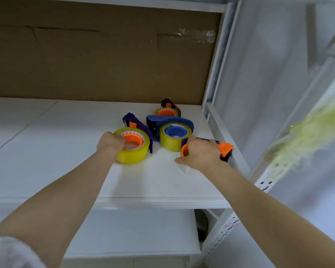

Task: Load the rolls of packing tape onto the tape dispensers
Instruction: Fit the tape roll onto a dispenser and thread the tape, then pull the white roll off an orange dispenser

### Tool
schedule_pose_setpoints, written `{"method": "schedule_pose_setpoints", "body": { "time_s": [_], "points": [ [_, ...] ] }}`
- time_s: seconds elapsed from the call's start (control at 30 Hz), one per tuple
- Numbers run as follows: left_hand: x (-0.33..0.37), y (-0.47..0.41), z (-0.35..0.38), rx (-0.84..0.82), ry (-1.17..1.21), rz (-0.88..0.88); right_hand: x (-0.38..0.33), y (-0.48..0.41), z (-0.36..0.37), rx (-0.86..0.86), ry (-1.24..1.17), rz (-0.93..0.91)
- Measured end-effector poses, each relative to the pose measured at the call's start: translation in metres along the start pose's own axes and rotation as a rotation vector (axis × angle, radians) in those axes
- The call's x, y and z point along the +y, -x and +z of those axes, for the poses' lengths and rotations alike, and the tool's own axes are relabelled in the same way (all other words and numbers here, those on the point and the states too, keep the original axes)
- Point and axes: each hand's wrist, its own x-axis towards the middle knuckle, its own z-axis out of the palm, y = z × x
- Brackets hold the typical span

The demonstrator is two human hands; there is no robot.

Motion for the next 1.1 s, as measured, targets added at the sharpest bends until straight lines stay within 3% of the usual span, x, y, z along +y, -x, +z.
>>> {"method": "schedule_pose_setpoints", "body": {
  "time_s": [0.1, 0.17, 0.27, 0.37, 0.63, 0.8, 0.97, 1.1],
  "points": [
    [0.005, 0.007, 0.002, 0.048, -0.182, 0.079, 0.000, 0.006, 0.004, -0.092, 0.022, -0.035],
    [0.013, 0.017, -0.001, -0.022, -0.302, 0.121, -0.004, 0.007, 0.007, -0.109, 0.048, -0.060],
    [0.020, 0.034, -0.006, -0.269, -0.581, 0.246, -0.016, 0.005, 0.002, 0.010, 0.114, -0.094],
    [0.013, 0.036, -0.011, -0.225, -0.730, 0.282, -0.031, 0.003, -0.017, 0.100, 0.183, -0.122],
    [0.013, 0.009, -0.013, -0.028, -0.664, 0.358, -0.043, -0.013, -0.041, 0.229, 0.110, -0.237],
    [0.007, -0.016, -0.010, 0.082, -0.550, 0.280, -0.038, -0.011, -0.031, 0.281, 0.099, -0.264],
    [0.019, -0.032, 0.001, 0.015, -0.240, 0.245, -0.033, -0.009, -0.029, 0.335, 0.059, -0.247],
    [0.033, -0.038, 0.015, -0.090, -0.247, 0.427, -0.034, -0.010, -0.024, 0.364, 0.035, -0.248]
  ]
}}
